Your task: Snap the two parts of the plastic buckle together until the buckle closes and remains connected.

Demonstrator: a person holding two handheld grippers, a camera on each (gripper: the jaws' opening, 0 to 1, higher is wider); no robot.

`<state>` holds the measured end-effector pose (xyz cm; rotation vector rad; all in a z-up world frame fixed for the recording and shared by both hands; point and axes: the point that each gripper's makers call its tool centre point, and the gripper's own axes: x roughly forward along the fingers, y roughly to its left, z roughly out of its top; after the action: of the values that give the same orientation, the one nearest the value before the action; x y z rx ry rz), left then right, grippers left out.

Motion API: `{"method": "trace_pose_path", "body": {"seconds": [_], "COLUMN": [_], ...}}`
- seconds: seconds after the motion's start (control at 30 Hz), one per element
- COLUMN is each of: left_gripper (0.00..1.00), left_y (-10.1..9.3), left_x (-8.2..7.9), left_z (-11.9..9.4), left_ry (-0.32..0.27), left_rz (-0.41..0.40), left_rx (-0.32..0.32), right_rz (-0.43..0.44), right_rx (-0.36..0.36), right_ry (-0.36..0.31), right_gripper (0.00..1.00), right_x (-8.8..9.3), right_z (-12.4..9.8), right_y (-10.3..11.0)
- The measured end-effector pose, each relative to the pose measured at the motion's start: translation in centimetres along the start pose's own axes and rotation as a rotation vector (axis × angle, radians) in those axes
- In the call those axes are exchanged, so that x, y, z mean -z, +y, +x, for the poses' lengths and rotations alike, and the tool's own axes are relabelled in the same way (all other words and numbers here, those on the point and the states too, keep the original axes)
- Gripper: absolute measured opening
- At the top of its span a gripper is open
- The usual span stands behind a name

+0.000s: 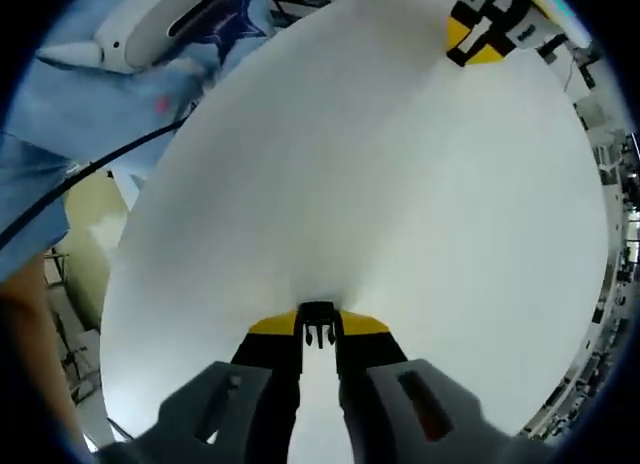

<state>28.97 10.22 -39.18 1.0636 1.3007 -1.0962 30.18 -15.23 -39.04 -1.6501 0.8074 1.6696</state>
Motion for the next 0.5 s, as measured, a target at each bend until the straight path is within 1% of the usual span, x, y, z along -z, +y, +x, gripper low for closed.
{"method": "trace_pose_path", "body": {"seconds": [0.07,0.2,0.27,0.37,0.43,0.47,0.5], "left_gripper": [0.09,0.09,0.09,0.09,0.09,0.09,0.09], "left_y": [-0.02,-0.10,-0.15,-0.22,-0.29,-0.37,-0.39], "left_x": [0.00,-0.05,-0.06,-0.09,-0.14,-0.19,-0.19], "left_z": [0.01,0.02,0.02,0.01,0.03,0.04,0.03], "left_ry": [-0.002,-0.004,-0.006,-0.008,-0.001,0.005,0.009], "left_rz": [-0.002,-0.009,-0.007,-0.015,-0.015,-0.011,-0.009], "left_rx": [0.003,0.006,0.007,0.012,0.009,0.005,0.003], "right_rz": [-0.033,-0.019,-0.015,0.022,0.042,0.091,0.121], "right_rx": [-0.006,-0.001,0.013,0.062,0.072,0.061,0.067], "right_ry": [0.000,0.002,0.007,0.019,0.018,0.015,0.018], "right_gripper": [0.12,0.13,0.15,0.24,0.27,0.31,0.37], "right_x": [-0.06,-0.08,-0.05,0.06,0.15,0.37,0.72], "right_z": [0.01,0.01,-0.05,-0.23,-0.30,-0.31,-0.43], "right_y": [0.03,0.15,0.05,-0.71,-0.82,-0.45,-0.37]}}
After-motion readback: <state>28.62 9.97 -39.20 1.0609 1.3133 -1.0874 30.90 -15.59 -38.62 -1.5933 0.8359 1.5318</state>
